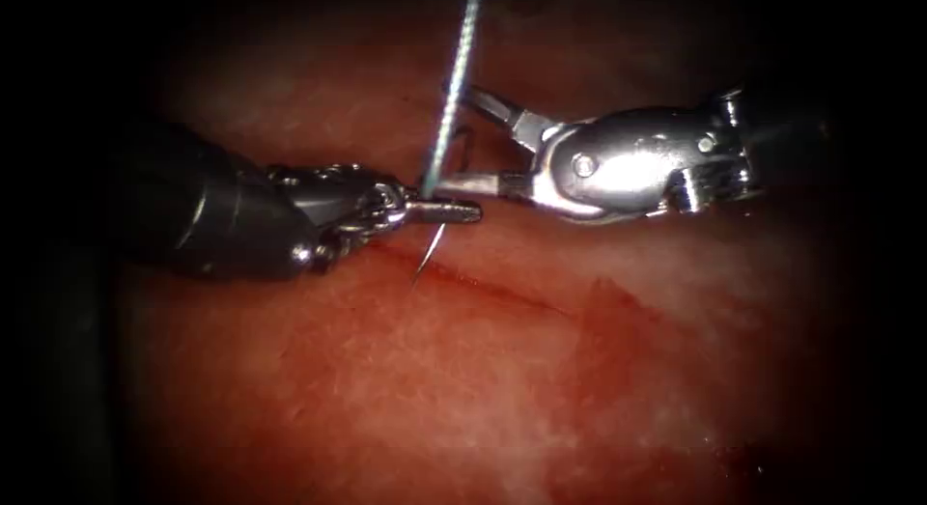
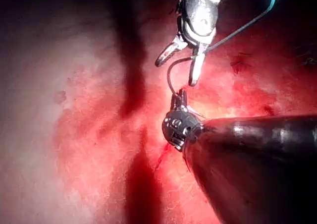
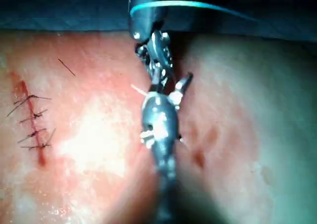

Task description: Wound Closure

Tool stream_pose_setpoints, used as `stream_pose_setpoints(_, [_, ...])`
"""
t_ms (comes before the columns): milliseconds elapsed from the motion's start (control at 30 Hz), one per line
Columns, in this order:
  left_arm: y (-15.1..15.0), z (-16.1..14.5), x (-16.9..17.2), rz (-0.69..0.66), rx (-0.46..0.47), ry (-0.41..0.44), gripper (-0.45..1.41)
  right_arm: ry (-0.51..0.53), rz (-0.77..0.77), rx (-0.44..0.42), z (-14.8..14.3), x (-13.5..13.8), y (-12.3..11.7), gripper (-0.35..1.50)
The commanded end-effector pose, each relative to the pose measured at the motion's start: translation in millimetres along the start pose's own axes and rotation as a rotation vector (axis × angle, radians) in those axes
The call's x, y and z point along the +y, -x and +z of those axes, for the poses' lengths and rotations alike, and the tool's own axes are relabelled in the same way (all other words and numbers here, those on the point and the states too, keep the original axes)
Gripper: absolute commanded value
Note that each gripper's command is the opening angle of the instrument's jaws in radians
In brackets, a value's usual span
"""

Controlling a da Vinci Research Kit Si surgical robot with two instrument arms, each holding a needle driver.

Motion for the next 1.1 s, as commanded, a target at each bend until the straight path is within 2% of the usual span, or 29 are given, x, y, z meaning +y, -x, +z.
stream_pose_setpoints(33, [1.2,0.4,0.1,0.009,-0.001,-0.003,-0.45,0.016,0.009,-0.017,0.5,-1.2,0.0,0.86])
stream_pose_setpoints(233, [1.4,0.4,0.4,0.041,0.013,-0.035,-0.45,0.080,0.030,-0.080,0.4,-1.2,-0.8,0.69])
stream_pose_setpoints(433, [1.5,0.5,0.5,0.078,0.027,-0.074,-0.45,0.115,0.029,-0.132,0.2,-1.2,-0.6,0.41])
stream_pose_setpoints(533, [1.6,0.5,0.6,0.094,0.030,-0.085,-0.45,0.117,0.009,-0.135,0.2,-1.1,-0.3,0.21])
stream_pose_setpoints(633, [1.6,0.4,0.7,0.105,0.032,-0.094,-0.45,0.119,-0.006,-0.138,0.2,-1.0,0.1,0.09])
stream_pose_setpoints(1000, [1.6,0.4,0.9,0.107,0.039,-0.105,-0.45,0.108,-0.017,-0.129,-0.2,-0.5,1.1,-0.10])
stream_pose_setpoints(1100, [1.6,0.4,0.9,0.107,0.038,-0.103,-0.45,0.104,-0.023,-0.125,-0.2,-0.5,1.1,-0.23])
